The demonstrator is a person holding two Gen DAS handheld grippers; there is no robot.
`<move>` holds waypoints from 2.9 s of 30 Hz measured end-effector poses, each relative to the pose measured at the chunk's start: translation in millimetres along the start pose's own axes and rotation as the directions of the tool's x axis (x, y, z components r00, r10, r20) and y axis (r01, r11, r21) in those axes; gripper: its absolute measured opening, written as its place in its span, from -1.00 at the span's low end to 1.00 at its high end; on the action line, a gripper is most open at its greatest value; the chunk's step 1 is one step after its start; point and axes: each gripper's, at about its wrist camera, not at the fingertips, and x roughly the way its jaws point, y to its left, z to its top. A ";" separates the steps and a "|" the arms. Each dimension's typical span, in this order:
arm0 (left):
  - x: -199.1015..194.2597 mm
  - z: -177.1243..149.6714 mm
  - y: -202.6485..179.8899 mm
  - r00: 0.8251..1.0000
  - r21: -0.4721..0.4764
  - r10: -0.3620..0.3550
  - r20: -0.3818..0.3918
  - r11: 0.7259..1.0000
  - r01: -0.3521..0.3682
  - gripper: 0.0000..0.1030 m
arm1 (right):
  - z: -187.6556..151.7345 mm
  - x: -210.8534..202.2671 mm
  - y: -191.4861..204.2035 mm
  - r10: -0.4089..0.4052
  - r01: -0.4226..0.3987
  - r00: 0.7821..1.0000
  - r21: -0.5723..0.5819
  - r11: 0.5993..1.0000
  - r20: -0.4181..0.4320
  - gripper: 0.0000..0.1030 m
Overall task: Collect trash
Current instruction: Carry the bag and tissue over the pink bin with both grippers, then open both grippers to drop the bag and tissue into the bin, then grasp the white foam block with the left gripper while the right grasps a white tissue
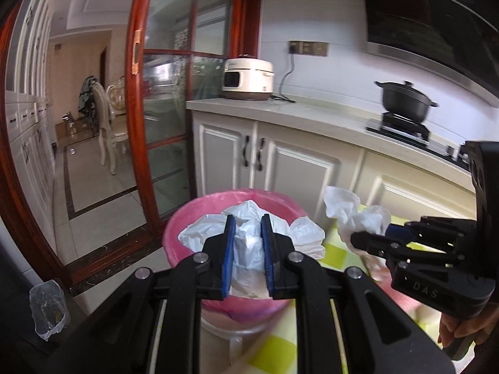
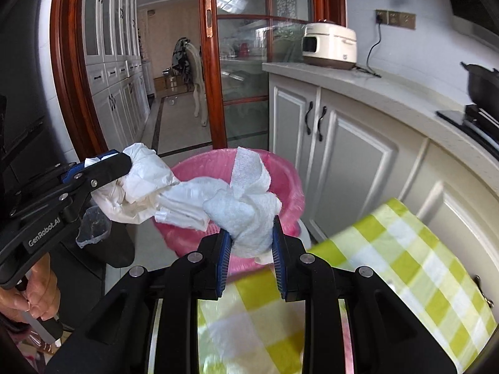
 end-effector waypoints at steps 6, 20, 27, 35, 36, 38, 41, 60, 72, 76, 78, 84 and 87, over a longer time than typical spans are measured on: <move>47.6 13.1 23.2 0.998 -0.036 0.057 -0.026 0.998 -0.058 -0.69 | 18.4 49.2 -7.3 0.043 -0.043 0.998 0.021 0.999 -0.044 -0.51; 125.7 -9.9 68.0 0.990 -0.141 0.059 -0.132 0.987 -0.078 -0.27 | 26.8 141.8 -17.2 0.089 -0.085 0.988 0.030 0.996 -0.130 0.01; 97.3 -14.5 74.0 0.991 -0.160 0.093 -0.099 0.981 -0.108 0.11 | 17.0 115.4 -14.8 0.072 -0.070 0.991 0.022 0.997 -0.109 0.04; 27.6 -20.4 34.1 0.994 -0.115 0.112 -0.021 0.987 -0.113 0.72 | -14.9 35.1 -16.3 0.024 -0.021 0.998 0.046 0.999 -0.052 0.04; 17.0 -23.8 26.1 0.995 -0.114 0.100 -0.014 0.988 -0.101 0.80 | -19.7 26.0 -17.1 0.015 -0.013 0.999 0.050 0.999 -0.046 0.09; 1.2 -30.4 12.0 0.995 -0.105 0.095 -0.005 0.990 -0.095 0.90 | -34.5 1.8 -19.0 -0.014 0.015 1.000 0.056 0.998 -0.026 0.21; -21.4 -48.2 -18.6 0.998 -0.064 0.060 -0.010 0.996 -0.060 0.90 | -60.6 -32.7 -23.9 -0.050 0.050 0.999 0.084 0.995 -0.003 0.27; -35.0 -141.9 -189.0 0.953 0.064 -0.241 -0.183 0.964 0.257 0.90 | -234.7 -162.4 -123.9 -0.336 0.344 0.938 0.344 0.874 -0.085 0.32; -20.0 -149.6 -230.7 0.937 0.114 -0.285 -0.204 0.943 0.312 0.90 | -249.5 -140.9 -173.0 -0.359 0.382 0.924 0.389 0.838 -0.132 0.31; -16.6 -152.0 -231.8 0.935 0.118 -0.283 -0.215 0.943 0.313 0.90 | -244.1 -131.6 -175.7 -0.357 0.383 0.924 0.378 0.843 -0.138 0.29; -16.2 -153.6 -231.1 0.934 0.116 -0.282 -0.220 0.943 0.313 0.90 | -244.9 -129.1 -178.6 -0.357 0.383 0.923 0.389 0.838 -0.141 0.29; -12.3 -159.5 -231.2 0.930 0.110 -0.277 -0.242 0.944 0.310 0.90 | -249.6 -128.1 -179.3 -0.352 0.381 0.924 0.399 0.834 -0.147 0.20; -12.1 -162.1 -230.4 0.927 0.103 -0.278 -0.252 0.945 0.312 0.90 | -252.2 -128.2 -180.9 -0.353 0.381 0.924 0.415 0.826 -0.147 0.09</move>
